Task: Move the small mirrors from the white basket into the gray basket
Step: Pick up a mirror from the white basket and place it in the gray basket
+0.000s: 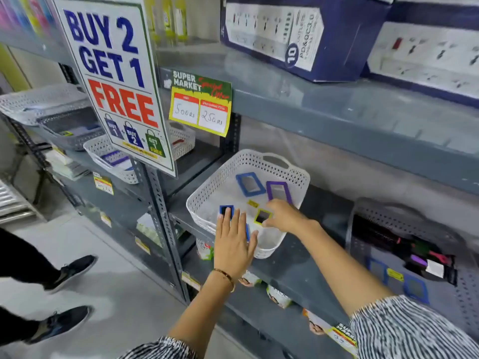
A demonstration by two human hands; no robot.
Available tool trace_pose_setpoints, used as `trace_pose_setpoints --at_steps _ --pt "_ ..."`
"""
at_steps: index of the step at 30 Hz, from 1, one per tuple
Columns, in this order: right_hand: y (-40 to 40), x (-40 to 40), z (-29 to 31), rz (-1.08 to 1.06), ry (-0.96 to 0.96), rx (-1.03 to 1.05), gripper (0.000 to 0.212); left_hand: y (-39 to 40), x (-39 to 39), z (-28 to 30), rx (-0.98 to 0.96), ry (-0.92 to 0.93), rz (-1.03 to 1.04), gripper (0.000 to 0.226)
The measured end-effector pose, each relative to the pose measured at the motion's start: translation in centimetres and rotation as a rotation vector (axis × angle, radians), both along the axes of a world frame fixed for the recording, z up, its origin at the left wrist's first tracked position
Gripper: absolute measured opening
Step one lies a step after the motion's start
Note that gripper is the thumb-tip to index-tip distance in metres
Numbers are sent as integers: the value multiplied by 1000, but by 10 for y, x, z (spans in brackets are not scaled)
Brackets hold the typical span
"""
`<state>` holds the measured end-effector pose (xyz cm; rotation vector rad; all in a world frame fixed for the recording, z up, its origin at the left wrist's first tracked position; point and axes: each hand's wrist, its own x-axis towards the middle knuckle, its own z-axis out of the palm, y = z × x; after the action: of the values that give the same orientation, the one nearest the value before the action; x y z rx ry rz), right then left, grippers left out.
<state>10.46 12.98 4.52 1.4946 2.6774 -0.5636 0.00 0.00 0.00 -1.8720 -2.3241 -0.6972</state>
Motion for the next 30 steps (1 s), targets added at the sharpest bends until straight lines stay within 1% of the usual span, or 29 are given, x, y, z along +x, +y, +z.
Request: trace_pose_setpoints --at_steps 1,3,5,6,8,12,15,17,20,23,26,28,30 --pt "3 -4 -2 -4 -29 -25 38 1 0 -2 -9 14 10 57" --pt "9 -9 -3 -11 -59 -23 27 2 1 -4 13 30 10 54" --pt "12 -13 -7 -30 -85 -57 22 2 -1 -9 19 48 4 52" --pt "11 -15 -9 -25 -93 -75 22 2 -2 -10 16 47 -9 51" --pt "13 -16 -13 1 -120 -94 33 4 -2 -11 28 58 -3 49" --pt "15 -14 -21 58 -148 -43 27 4 -1 -12 45 56 2 47" --pt "13 -12 -22 69 -155 -4 31 3 -1 -12 42 57 -5 46" --pt "14 -13 -22 65 -165 -19 36 3 -1 -12 43 51 -3 46" --pt "15 -14 -21 72 -178 -52 30 2 0 -10 28 46 2 46" --pt "11 -12 -18 60 -116 -17 24 2 1 -7 19 16 6 48" --pt "4 -2 -9 50 36 46 19 2 3 -4 41 0 18 50" --pt "-2 14 1 45 121 80 28 3 10 0 57 -15 20 51" --pt "-8 36 13 26 190 103 51 6 20 4 76 -32 -3 51"
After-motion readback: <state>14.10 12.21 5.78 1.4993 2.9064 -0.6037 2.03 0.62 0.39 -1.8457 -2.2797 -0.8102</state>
